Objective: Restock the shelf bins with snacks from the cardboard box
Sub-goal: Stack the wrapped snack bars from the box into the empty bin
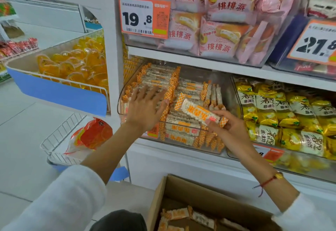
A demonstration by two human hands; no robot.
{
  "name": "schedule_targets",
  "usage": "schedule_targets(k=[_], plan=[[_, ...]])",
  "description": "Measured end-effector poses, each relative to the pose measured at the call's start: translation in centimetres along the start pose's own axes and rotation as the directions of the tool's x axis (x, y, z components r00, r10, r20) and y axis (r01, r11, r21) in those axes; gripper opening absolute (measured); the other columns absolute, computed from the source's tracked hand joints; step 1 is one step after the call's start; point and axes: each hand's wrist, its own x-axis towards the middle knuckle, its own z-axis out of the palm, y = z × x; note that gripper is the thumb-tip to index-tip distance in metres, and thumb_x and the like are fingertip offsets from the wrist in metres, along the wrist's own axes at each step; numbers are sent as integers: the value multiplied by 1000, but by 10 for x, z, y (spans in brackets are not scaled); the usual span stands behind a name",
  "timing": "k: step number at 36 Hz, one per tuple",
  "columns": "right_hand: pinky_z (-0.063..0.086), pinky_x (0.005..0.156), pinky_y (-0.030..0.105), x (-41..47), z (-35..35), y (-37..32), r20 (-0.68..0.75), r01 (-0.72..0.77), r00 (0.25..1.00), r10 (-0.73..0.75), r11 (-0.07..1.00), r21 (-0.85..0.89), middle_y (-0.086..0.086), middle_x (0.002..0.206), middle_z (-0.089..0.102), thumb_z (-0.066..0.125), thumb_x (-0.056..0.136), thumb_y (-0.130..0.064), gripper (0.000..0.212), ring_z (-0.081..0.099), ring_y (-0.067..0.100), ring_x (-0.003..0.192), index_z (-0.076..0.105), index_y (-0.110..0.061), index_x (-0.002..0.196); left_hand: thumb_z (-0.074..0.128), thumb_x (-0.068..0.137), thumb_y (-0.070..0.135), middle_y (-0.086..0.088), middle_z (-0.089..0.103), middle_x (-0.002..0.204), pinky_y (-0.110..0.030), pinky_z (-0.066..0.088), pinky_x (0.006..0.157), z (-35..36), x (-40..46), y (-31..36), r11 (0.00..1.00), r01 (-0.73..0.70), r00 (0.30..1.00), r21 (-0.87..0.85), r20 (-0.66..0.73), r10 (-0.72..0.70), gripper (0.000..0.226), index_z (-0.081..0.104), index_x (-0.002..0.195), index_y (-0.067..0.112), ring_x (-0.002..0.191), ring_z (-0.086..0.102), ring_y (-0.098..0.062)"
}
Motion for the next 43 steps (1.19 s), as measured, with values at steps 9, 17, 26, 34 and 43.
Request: schedule_targets(k=[9,17,26,34,43], plan=[[40,62,23,2,-5,-8,-6,-49,999,49,997,55,3,121,63,71,85,-32,32,62,19,94,61,-31,115,13,87,74,7,6,161,-40,-9,118,-26,-2,-2,991,35,985,-128,173,-13,75,13,151,36,148,-8,-18],[57,64,46,-12,-24,-17,-122,55,990,-65,995,-86,-10,81,65,69,88,-22,22,67,25,67,62,-25,109,28,97,57,-1,7,161,-46,6,120,-23,24,41,995,96,993,27,64,-98,68,9,154,24,148,2,-28],[50,62,28,-4,-20,-7,-141,138,971,-191,937,-320,-8,94,62,67,88,-27,27,60,10,72,63,-21,114,44,96,28,2,45,145,-43,18,116,-3,32,34,978,189,981,-85,-33,-193,43,48,139,25,138,32,-23],[38,49,9,3,-20,-2,-135,162,966,-220,924,-346,-8,94,60,66,89,-28,28,51,-2,63,62,-21,115,28,92,68,1,23,158,-43,1,118,-14,18,27,986,127,988,-111,-77,-136,73,27,150,25,148,11,-23],[42,58,21,10,-8,0,-85,153,979,-184,946,-287,-7,101,65,66,89,-26,30,56,5,69,61,-21,118,5,82,72,-6,44,146,-48,20,113,-3,6,6,992,90,993,-84,-65,-95,88,48,138,19,139,31,-30]])
